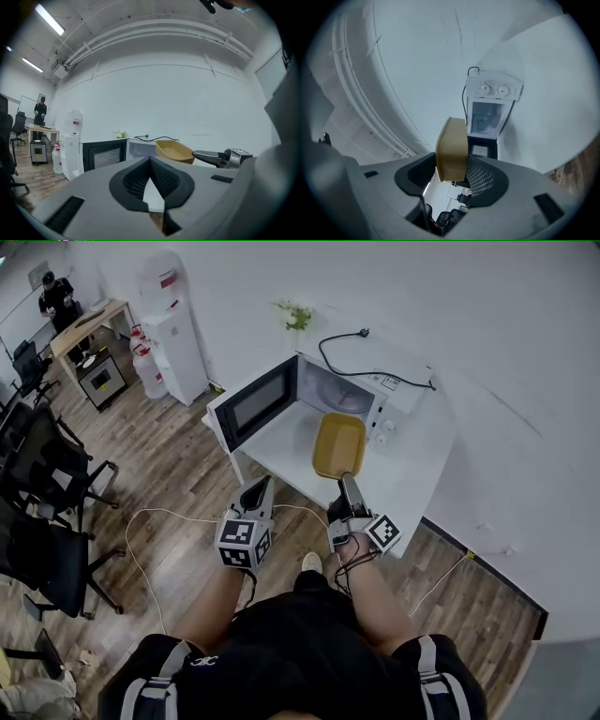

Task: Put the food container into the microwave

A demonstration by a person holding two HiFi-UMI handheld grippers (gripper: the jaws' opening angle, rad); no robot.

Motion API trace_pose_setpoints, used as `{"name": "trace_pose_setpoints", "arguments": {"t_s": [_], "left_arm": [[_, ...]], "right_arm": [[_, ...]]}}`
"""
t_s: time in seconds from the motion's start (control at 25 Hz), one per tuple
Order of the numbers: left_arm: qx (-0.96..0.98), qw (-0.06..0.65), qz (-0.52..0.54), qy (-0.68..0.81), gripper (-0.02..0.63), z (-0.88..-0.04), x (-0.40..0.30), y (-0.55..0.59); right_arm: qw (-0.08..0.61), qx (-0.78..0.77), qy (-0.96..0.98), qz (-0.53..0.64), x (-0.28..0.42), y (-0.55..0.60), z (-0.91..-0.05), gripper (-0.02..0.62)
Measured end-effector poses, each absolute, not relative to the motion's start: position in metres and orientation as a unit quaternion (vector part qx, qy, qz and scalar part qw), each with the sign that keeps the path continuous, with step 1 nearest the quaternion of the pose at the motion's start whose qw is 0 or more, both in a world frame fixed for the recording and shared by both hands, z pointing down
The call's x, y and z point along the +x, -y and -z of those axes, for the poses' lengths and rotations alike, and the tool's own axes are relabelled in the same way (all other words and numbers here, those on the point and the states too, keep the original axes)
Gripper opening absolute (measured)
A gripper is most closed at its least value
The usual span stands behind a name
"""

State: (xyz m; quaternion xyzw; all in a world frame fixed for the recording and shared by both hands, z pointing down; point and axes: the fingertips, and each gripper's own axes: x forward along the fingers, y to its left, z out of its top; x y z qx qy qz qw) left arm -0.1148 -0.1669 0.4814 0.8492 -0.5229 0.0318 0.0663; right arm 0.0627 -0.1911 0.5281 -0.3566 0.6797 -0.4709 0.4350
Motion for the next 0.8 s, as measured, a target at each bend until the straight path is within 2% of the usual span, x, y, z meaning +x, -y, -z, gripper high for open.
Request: {"name": "trace_pose_setpoints", "arguments": {"t_s": [0.8], "left_arm": [[0.847, 0.078, -0.075, 0.521, 0.012, -0.498, -0.028, 0.388]], "right_arm": [[0.408, -0.371, -0.640, 0.535, 0.122, 0.411, -0.593, 0.213]]}}
